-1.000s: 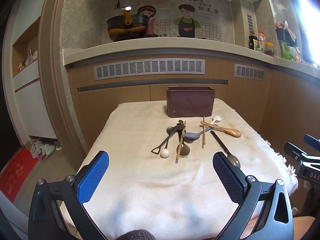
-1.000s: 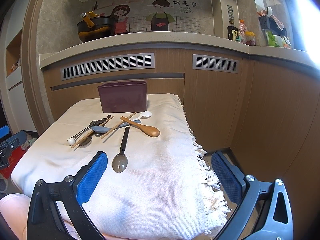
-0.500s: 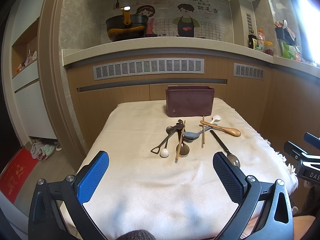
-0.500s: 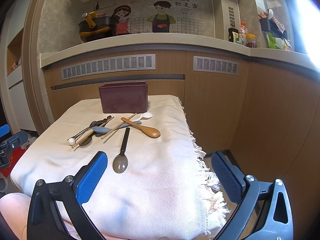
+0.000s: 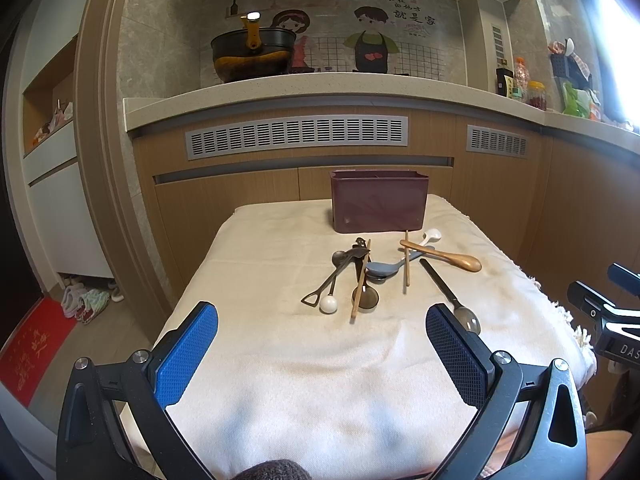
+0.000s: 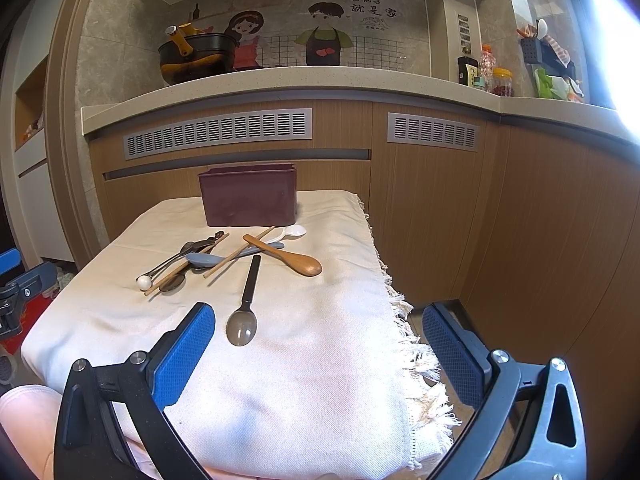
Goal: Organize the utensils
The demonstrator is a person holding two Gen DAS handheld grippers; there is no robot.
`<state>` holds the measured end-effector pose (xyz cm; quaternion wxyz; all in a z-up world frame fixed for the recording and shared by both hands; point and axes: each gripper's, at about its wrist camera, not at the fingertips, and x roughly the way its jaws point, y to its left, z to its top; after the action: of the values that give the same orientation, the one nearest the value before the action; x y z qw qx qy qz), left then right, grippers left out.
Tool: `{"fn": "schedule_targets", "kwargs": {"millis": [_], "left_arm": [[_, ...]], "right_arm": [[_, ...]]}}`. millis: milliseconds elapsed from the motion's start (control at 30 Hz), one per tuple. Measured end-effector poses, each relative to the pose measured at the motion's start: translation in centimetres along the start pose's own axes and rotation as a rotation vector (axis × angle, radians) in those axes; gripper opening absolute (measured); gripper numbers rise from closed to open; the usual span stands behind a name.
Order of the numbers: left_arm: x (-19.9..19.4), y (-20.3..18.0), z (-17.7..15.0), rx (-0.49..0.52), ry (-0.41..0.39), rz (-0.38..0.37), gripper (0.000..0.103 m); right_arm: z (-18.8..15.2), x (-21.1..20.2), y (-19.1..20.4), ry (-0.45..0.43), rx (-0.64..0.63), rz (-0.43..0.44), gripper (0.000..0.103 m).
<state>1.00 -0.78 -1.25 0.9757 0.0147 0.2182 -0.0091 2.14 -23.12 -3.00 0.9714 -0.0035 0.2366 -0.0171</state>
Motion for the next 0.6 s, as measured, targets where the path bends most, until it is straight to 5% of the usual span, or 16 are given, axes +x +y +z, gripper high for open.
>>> {"fn": "schedule_targets", "kwargs": {"millis": [600], "left_arm": [[0.74, -0.49, 0.13, 0.036, 0.013, -0.013, 0.103]], "right_arm": [[0.48, 0.55, 0.03, -0.005, -0.014, -0.006, 0.103]]}}
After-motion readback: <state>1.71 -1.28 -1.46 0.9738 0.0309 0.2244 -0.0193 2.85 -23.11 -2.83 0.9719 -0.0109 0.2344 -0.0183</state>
